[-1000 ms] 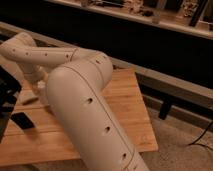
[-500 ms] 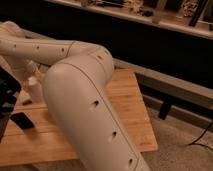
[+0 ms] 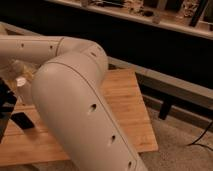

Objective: Place the ceramic cup over the eraser

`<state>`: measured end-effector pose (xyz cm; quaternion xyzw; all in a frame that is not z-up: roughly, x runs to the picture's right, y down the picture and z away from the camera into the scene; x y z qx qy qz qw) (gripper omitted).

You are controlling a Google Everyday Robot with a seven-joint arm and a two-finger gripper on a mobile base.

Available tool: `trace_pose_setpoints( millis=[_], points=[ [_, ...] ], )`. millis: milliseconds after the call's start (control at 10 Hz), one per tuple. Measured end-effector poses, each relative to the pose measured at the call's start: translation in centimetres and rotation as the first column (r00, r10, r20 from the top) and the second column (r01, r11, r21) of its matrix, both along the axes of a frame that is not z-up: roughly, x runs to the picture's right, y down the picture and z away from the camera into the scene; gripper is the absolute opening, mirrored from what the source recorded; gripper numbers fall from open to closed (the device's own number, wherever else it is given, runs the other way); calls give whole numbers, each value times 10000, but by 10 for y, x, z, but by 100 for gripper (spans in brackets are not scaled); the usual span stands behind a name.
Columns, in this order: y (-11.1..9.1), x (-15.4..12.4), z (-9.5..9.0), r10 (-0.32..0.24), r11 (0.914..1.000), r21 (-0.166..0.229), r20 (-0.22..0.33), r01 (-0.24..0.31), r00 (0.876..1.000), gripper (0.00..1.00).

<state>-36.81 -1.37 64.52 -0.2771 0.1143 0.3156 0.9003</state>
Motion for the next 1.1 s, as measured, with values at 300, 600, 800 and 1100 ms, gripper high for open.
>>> trace_pose_setpoints(
  millis=[300, 600, 800, 1100],
  points=[
    [8, -7, -22, -428, 9991, 53, 119, 427, 9990, 0],
    [16, -11, -38, -651, 9979, 46, 226, 650, 9976, 0],
    [27, -17, -49, -850, 9962, -163, 490, 859, 9952, 0],
    [41, -22, -60, -1218, 9916, -329, 814, 1248, 9892, 0]
  ],
)
